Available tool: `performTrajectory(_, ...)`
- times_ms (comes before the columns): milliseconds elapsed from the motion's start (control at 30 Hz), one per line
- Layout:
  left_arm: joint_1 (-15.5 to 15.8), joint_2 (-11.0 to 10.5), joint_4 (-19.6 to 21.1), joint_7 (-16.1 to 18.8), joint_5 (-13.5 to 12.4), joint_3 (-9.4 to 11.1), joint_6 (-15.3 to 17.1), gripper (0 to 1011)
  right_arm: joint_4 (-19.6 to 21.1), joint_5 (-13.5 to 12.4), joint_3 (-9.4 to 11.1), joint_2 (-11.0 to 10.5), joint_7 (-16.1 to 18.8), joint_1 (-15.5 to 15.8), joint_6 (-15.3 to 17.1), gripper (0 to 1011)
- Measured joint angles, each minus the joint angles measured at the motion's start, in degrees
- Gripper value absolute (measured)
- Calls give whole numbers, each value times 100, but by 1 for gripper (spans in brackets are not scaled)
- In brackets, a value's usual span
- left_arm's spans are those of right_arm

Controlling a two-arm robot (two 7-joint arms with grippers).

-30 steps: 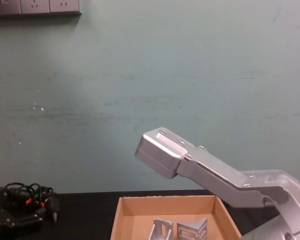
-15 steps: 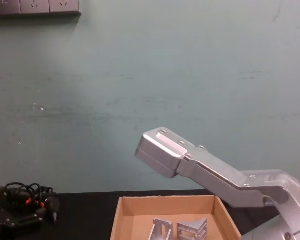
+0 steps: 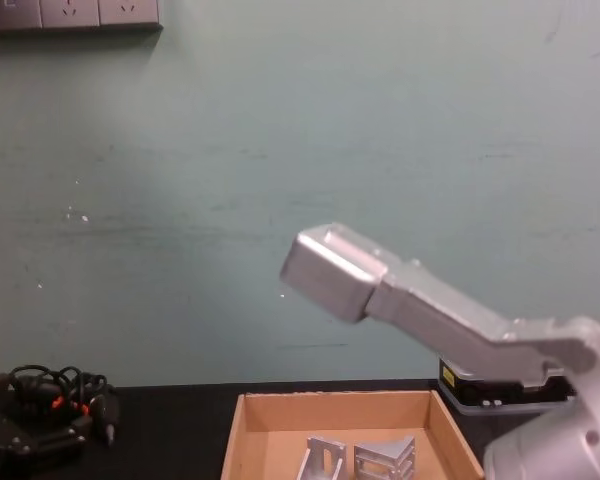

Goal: Use one hand to pick up the angle iron from the table and place it into the box.

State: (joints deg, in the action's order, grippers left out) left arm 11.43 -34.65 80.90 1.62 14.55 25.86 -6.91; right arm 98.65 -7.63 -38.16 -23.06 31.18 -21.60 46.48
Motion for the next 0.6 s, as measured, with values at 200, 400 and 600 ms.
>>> performTrajectory(200,0,0,0,0,0,0,0,1011,200,-46,215,-55,14,-55,78,469)
performTrajectory(400,0,0,0,0,0,0,0,1011,157,-99,500,-35,-41,-237,102,469)
performTrajectory(600,0,0,0,0,0,0,0,1011,-185,-116,729,63,-187,-428,102,469)
